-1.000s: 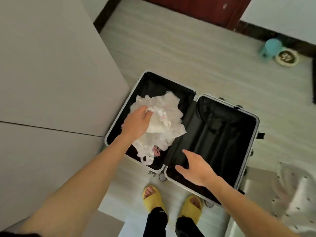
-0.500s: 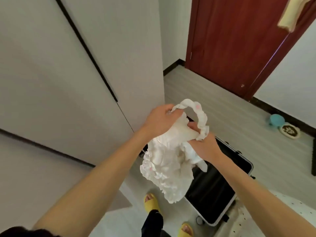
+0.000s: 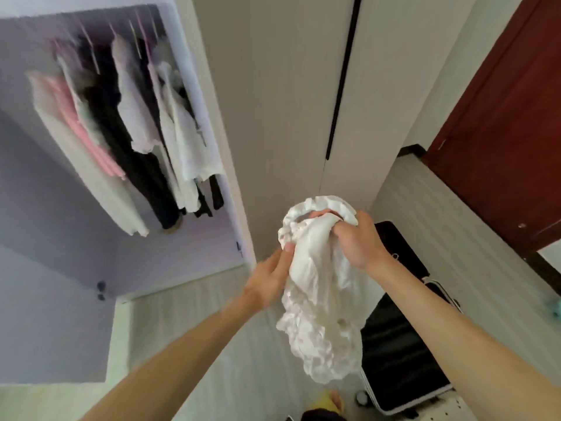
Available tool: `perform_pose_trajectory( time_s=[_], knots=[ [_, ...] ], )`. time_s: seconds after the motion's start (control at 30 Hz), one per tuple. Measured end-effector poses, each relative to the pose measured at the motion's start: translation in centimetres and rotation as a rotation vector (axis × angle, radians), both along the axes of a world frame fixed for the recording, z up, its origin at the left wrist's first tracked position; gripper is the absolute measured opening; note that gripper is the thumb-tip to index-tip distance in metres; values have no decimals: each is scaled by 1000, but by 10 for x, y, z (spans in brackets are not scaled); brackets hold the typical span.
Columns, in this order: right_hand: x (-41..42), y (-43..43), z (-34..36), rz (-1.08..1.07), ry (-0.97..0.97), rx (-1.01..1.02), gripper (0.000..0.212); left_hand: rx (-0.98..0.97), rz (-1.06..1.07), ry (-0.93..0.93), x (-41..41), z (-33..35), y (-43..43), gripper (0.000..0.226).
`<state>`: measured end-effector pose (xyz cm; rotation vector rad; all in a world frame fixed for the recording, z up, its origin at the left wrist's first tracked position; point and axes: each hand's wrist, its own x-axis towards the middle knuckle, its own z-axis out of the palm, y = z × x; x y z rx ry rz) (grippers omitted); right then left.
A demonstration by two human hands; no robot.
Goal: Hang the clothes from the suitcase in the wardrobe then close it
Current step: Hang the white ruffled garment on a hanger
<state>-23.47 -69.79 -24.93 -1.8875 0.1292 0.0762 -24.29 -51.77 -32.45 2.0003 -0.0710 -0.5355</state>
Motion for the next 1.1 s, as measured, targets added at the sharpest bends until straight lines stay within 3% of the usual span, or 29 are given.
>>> perform_pose_trajectory(
  time_s=[0.17, 0.37, 0.5, 0.67, 0.77, 0.9, 1.0, 1.1],
  knots=[
    [-24, 128, -1, 85, -36, -59, 26, 130, 15, -19, -63, -24, 132, 66],
    [-43, 250, -5, 72, -77, -46, 41, 23, 284, 116, -87, -37, 252, 95],
    [-42, 313, 2, -28, -56, 65, 44, -8, 348, -9, -113, -29, 322, 79],
    [-28, 375, 16, -44, -25, 231, 38, 399, 335, -76, -111, -36, 375, 65],
    [-19, 399, 16, -91, -8, 291, 36, 570, 439, -99, -99, -34, 413, 46],
    [-2, 408, 8, -111, 2, 262, 32, 640, 718, -318, -74, -7, 473, 14],
    [12, 405, 3, -20, -33, 147, 19, 653, 868, -426, -45, 31, 499, 25],
    [36, 402, 0, 9, 105, 69, 20, 718, 853, -497, -16, 68, 509, 42]
  ],
)
